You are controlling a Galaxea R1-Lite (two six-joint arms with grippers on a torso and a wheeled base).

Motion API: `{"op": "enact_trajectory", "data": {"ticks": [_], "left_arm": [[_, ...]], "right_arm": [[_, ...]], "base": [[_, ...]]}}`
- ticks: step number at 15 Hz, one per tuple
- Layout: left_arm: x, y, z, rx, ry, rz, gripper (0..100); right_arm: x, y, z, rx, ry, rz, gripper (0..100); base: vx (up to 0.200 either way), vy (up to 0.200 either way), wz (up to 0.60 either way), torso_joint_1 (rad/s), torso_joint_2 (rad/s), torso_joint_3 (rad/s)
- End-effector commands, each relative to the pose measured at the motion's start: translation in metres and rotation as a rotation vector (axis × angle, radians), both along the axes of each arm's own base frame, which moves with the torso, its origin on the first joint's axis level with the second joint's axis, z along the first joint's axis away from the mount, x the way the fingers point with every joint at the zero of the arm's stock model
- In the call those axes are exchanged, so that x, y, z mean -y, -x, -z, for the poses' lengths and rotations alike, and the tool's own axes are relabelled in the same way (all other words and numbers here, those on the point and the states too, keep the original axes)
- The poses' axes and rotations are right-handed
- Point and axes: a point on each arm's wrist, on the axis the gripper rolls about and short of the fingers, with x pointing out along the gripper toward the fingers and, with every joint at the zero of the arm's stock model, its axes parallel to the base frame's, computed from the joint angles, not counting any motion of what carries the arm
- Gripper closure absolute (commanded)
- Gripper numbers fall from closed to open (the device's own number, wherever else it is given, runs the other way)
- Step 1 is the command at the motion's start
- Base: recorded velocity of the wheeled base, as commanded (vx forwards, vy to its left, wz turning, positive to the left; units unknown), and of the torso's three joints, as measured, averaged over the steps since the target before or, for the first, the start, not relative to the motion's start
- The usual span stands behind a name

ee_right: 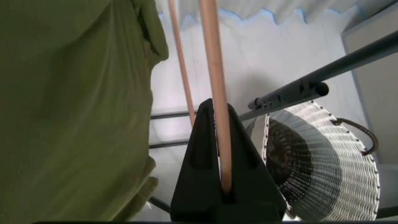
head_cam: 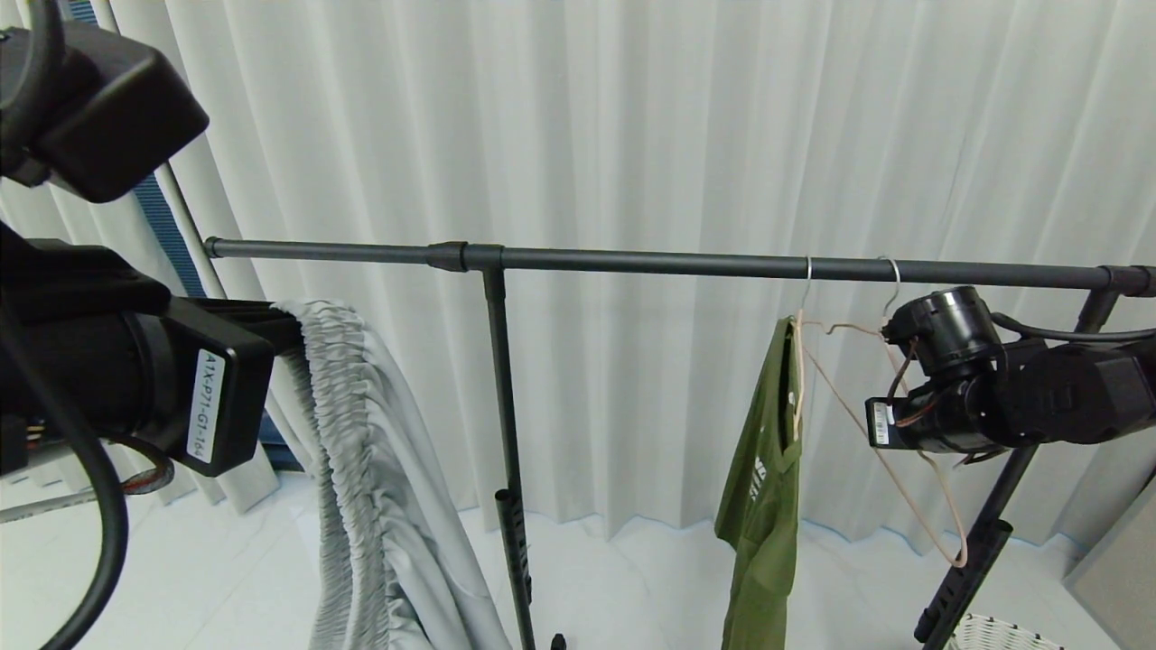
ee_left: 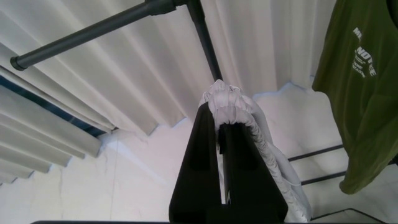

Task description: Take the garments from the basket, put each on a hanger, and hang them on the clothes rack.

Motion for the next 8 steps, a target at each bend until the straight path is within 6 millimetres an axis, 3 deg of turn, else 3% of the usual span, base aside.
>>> {"op": "enact_trajectory", "data": {"ticks": [1, 5, 8], "left_arm": [[0.0, 0.0, 0.0, 0.001, -0.003, 0.002, 100], [-0.001, 0.002, -0.001, 0.007, -0.013, 0.009, 100], [-0.002, 0.003, -0.001, 0.01, -0.011, 0.011, 100]], "right_arm": [[0.002, 0.005, -0.011, 0.032, -0.01, -0.001, 100], [0.007, 0.024, -0.043, 0.126, -0.051, -0.011, 100], [0.011, 0.039, -0.055, 0.157, -0.077, -0.041, 100]], "base": [[0.0, 0.0, 0.0, 0.0, 0.0, 0.0], [0.0, 0.0, 0.0, 0.0, 0.0, 0.0], [0.0, 0.0, 0.0, 0.0, 0.0, 0.0]]}}
